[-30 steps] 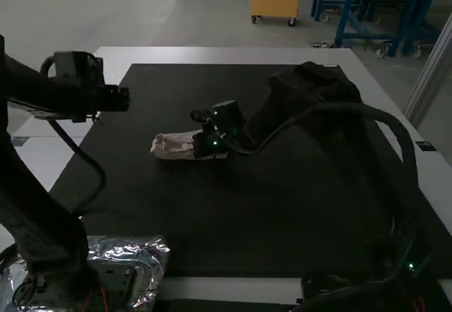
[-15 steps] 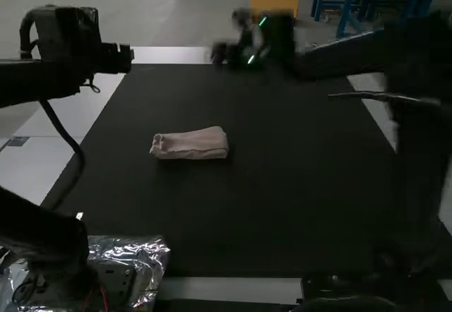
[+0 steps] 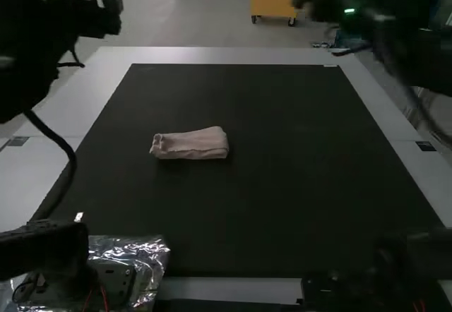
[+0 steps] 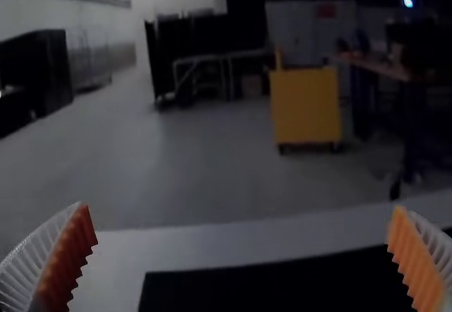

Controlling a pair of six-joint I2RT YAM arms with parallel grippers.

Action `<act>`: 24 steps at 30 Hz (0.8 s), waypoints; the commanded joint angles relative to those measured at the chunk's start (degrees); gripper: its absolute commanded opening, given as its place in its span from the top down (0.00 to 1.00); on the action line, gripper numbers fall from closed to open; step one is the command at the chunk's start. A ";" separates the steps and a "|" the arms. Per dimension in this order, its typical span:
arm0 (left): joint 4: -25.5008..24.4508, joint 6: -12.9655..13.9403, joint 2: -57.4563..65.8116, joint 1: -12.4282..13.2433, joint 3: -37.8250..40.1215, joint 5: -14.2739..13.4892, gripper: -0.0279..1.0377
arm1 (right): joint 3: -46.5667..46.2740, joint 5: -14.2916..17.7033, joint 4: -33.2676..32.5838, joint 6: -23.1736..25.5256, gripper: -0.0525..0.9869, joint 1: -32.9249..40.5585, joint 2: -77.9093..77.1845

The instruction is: Fold the towel.

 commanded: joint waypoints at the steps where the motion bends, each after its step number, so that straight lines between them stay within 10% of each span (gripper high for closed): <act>1: 0.84 -0.12 -5.27 0.08 -1.62 -1.47 0.06 | -3.00 2.05 -0.44 -0.47 0.07 -3.39 -9.52; 24: -11.20 -1.88 -47.72 0.96 -13.66 -1.47 0.06 | -15.66 5.30 -16.79 1.81 0.07 -14.38 -57.77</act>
